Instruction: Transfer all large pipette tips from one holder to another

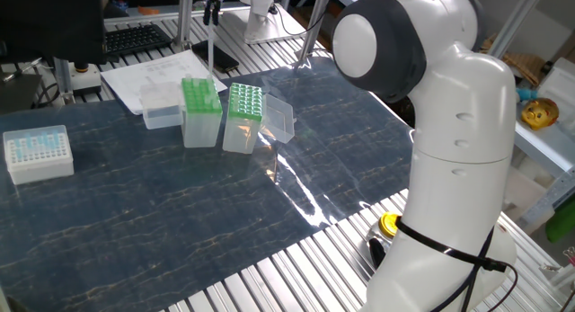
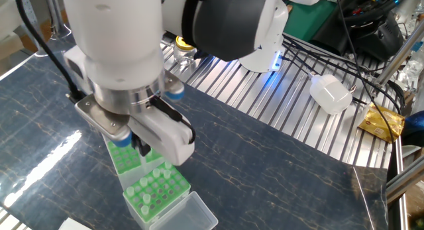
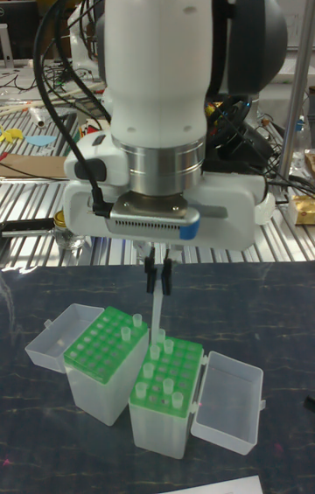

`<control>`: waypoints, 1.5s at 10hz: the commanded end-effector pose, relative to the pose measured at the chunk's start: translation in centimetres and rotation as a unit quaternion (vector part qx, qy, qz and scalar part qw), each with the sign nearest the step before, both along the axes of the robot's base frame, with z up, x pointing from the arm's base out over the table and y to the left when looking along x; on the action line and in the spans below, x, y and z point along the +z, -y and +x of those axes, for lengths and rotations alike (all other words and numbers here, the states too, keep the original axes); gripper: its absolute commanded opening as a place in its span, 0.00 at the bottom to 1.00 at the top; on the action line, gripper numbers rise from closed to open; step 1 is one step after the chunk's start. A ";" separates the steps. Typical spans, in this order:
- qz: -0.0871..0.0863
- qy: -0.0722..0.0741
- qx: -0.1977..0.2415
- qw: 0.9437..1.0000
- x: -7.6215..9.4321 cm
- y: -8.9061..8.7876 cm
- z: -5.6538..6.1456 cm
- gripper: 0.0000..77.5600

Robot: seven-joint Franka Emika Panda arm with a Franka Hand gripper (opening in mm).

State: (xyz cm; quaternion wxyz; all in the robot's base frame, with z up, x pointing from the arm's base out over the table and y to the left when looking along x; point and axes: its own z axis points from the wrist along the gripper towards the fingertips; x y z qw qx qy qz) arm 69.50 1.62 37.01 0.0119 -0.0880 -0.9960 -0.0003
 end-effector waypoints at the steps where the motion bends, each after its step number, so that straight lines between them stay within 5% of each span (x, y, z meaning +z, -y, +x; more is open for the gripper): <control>1: -0.006 0.004 0.065 0.998 0.3 1.8 -0.1 0.02; 9: 0.003 0.019 0.119 0.993 -2.2 5.3 -0.9 0.02; 15: 0.001 0.016 0.123 0.992 -2.7 6.0 -2.2 0.02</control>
